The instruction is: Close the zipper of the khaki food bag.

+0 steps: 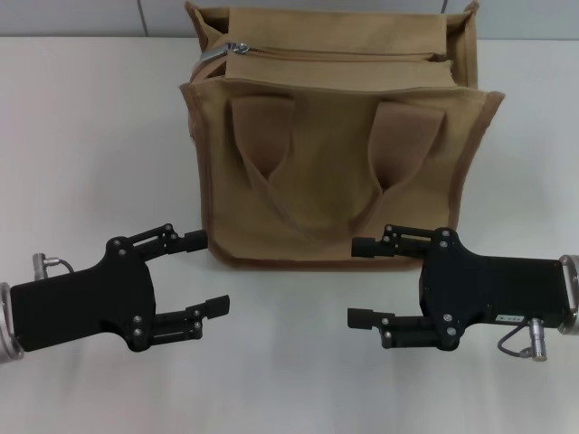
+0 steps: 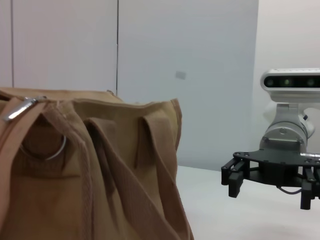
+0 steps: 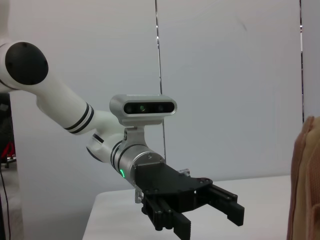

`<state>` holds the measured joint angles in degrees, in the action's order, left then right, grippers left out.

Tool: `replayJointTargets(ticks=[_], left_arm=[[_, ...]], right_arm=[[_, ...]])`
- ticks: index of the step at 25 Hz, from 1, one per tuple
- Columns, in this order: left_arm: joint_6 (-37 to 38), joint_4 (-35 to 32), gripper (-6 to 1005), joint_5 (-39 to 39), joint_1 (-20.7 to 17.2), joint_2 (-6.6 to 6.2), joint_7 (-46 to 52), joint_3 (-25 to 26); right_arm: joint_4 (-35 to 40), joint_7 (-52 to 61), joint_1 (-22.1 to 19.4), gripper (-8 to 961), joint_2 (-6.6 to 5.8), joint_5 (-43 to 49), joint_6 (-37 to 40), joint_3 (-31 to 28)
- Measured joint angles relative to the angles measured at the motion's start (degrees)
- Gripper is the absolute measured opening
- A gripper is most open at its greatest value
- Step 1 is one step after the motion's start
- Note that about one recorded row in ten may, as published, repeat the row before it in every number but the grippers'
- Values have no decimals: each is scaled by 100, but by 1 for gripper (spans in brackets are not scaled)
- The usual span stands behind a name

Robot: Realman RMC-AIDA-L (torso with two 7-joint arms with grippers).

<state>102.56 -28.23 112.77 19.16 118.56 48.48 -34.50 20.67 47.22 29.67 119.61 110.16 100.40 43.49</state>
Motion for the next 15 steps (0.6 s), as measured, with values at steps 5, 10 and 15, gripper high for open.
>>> replayJointTargets(ticks=[5,10,15], left_arm=[[0,-29,797,-18,18,0,-23,5],[-90,-12,792,-91,21,5,-118,11],[-480,42,788,-504,-117,7,-284,310]], right_arm=[[-2,-5,33,748,4,-4,-5,-8],[-2,-5,32,748,10,-4,-4,-7],[-5,-5,-2,747,10,-20,-8,-7]])
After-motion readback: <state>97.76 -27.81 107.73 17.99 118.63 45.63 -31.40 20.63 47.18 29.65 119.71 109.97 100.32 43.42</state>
